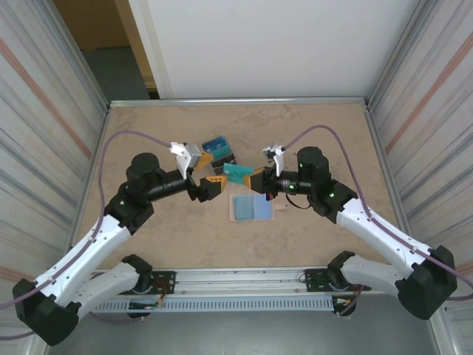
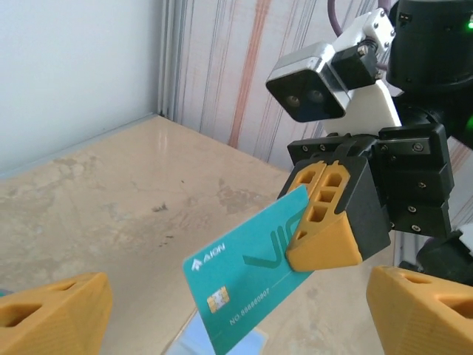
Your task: Take the credit cards out of the card holder
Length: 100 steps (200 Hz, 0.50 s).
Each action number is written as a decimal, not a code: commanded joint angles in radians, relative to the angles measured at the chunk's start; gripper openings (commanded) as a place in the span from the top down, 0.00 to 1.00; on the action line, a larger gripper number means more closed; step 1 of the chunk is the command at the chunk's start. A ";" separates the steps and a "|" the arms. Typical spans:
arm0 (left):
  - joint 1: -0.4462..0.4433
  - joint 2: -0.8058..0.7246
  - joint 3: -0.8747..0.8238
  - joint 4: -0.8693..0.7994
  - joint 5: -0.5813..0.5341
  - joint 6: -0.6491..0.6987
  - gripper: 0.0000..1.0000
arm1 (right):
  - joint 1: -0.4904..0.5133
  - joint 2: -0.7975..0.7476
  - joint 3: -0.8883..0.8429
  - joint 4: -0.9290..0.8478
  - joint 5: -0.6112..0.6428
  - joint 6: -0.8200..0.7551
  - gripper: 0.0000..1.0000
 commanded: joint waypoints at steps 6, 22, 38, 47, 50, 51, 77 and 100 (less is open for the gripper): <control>-0.005 0.045 0.124 -0.249 0.059 0.214 0.14 | 0.011 -0.023 0.049 -0.144 -0.016 -0.087 1.00; -0.009 0.093 0.197 -0.353 0.106 0.286 0.18 | 0.015 -0.027 0.062 -0.179 -0.027 -0.111 1.00; -0.016 0.149 0.270 -0.432 0.111 0.324 0.23 | 0.019 -0.027 0.073 -0.206 -0.044 -0.129 1.00; -0.016 0.183 0.315 -0.484 0.136 0.352 0.24 | 0.019 -0.025 0.077 -0.219 -0.050 -0.136 1.00; -0.017 0.195 0.331 -0.503 0.148 0.363 0.24 | 0.020 -0.024 0.079 -0.221 -0.052 -0.138 1.00; -0.017 0.199 0.336 -0.509 0.152 0.366 0.24 | 0.019 -0.023 0.079 -0.223 -0.053 -0.139 1.00; -0.024 0.300 0.461 -0.660 0.261 0.456 0.27 | 0.022 -0.017 0.092 -0.245 -0.075 -0.153 1.00; -0.024 0.368 0.535 -0.757 0.333 0.516 0.34 | 0.026 -0.014 0.095 -0.252 -0.090 -0.159 1.00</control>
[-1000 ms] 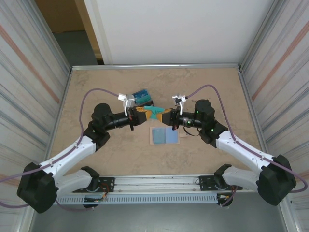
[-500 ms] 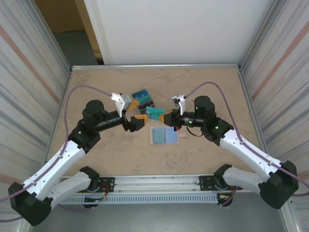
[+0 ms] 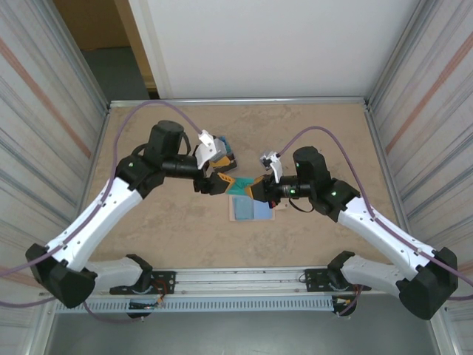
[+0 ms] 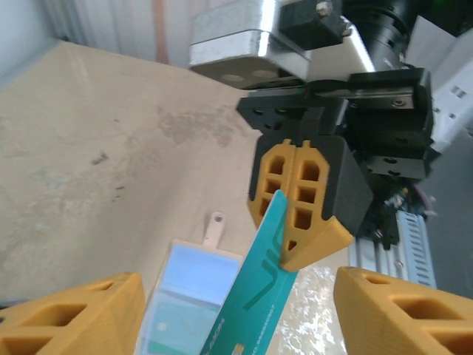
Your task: Take the credit cards out of the card holder
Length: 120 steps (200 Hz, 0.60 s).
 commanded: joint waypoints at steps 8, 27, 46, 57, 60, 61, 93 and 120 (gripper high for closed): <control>-0.005 0.064 0.100 -0.213 0.152 0.145 0.37 | 0.011 -0.011 0.038 -0.034 -0.044 -0.039 1.00; -0.004 0.108 0.136 -0.284 0.187 0.205 0.45 | 0.012 -0.007 0.039 -0.036 -0.055 -0.042 1.00; -0.005 0.142 0.157 -0.318 0.199 0.234 0.46 | 0.012 -0.001 0.044 -0.037 -0.067 -0.046 1.00; -0.006 0.154 0.165 -0.326 0.199 0.245 0.47 | 0.013 0.005 0.048 -0.037 -0.077 -0.047 1.00; -0.005 0.159 0.166 -0.329 0.201 0.250 0.49 | 0.013 0.006 0.049 -0.038 -0.079 -0.047 1.00; -0.004 0.160 0.166 -0.329 0.201 0.252 0.49 | 0.013 0.006 0.049 -0.038 -0.079 -0.047 1.00; -0.006 0.202 0.190 -0.349 0.219 0.285 0.52 | 0.019 0.030 0.066 -0.044 -0.099 -0.053 1.00; -0.006 0.238 0.212 -0.375 0.229 0.308 0.73 | 0.025 0.046 0.076 -0.050 -0.099 -0.056 1.00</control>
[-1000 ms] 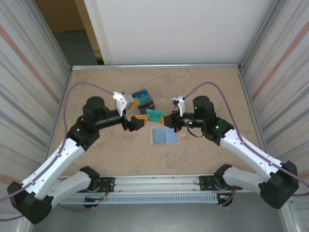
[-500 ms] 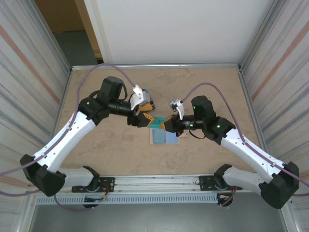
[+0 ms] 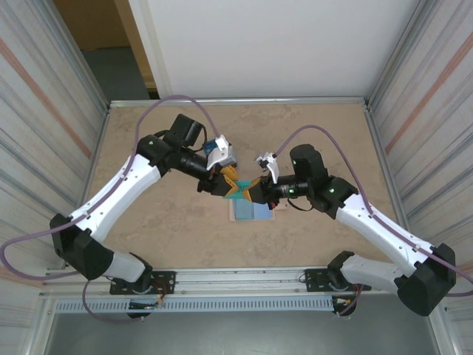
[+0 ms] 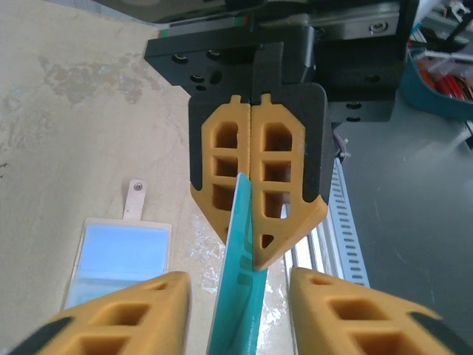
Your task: Take the credit cards out of the card holder
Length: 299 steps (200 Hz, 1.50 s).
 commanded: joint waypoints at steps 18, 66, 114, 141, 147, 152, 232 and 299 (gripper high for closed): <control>-0.006 0.040 0.056 -0.090 0.063 0.083 0.87 | 0.014 0.016 0.043 -0.021 -0.016 -0.027 1.00; -0.006 0.045 0.046 -0.084 0.008 0.087 1.00 | 0.008 -0.019 0.031 -0.025 0.089 -0.027 0.75; 0.036 -0.010 -0.077 0.172 -0.192 -0.009 1.00 | 0.000 -0.123 -0.028 -0.002 0.275 -0.008 0.27; 0.065 -0.011 -0.149 0.342 -0.334 -0.008 1.00 | -0.011 -0.176 -0.065 0.032 0.365 0.017 0.12; 0.071 -0.005 -0.160 0.378 -0.357 -0.001 1.00 | -0.012 -0.187 -0.070 0.039 0.386 0.024 0.03; 0.077 0.002 -0.169 0.405 -0.375 0.005 1.00 | -0.012 -0.194 -0.074 0.044 0.402 0.028 0.01; 0.229 0.212 -0.166 0.752 -0.360 0.005 1.00 | -0.027 -0.205 -0.092 0.038 0.662 0.137 0.01; 0.265 0.410 -0.061 0.744 -0.365 0.011 1.00 | -0.037 -0.178 -0.089 0.027 0.718 0.177 0.01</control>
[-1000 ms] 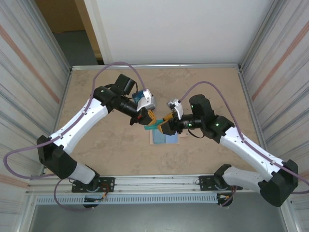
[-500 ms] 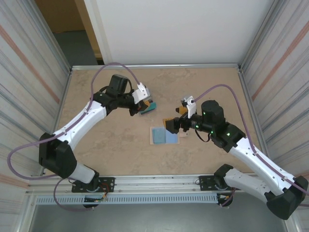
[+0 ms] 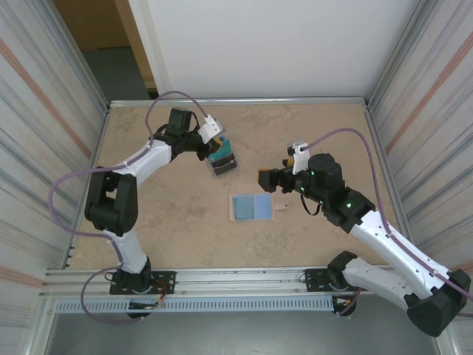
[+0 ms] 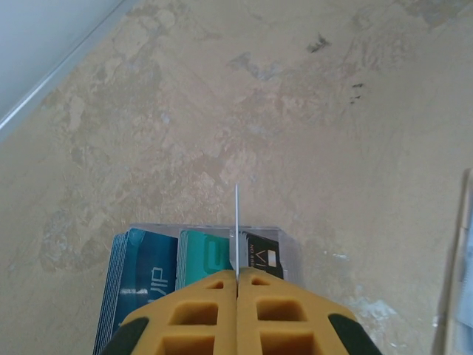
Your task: Take the credit cards out of the card holder
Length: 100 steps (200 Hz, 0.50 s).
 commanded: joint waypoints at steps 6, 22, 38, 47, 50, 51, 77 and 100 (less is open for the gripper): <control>0.003 0.043 0.059 0.021 -0.001 0.000 1.00 | -0.011 0.013 -0.004 0.002 0.043 0.037 0.01; 0.003 0.071 0.074 0.020 -0.011 0.002 1.00 | -0.011 0.018 -0.003 0.008 0.039 0.038 0.01; 0.004 0.098 0.097 0.005 -0.012 0.011 1.00 | -0.012 0.022 0.001 0.010 0.037 0.038 0.01; 0.006 0.113 0.110 -0.007 -0.014 0.017 1.00 | -0.013 0.023 0.002 0.010 0.035 0.035 0.01; 0.007 0.116 0.114 -0.011 -0.014 0.018 1.00 | -0.012 0.025 0.002 0.009 0.035 0.037 0.01; 0.007 0.119 0.115 -0.012 -0.015 0.019 1.00 | -0.012 0.026 0.002 0.009 0.036 0.037 0.01; 0.010 0.144 0.134 -0.034 -0.028 0.035 1.00 | -0.013 0.029 0.004 0.007 0.039 0.039 0.01; 0.013 0.156 0.135 -0.048 -0.046 0.046 1.00 | -0.015 0.027 0.001 0.004 0.041 0.041 0.01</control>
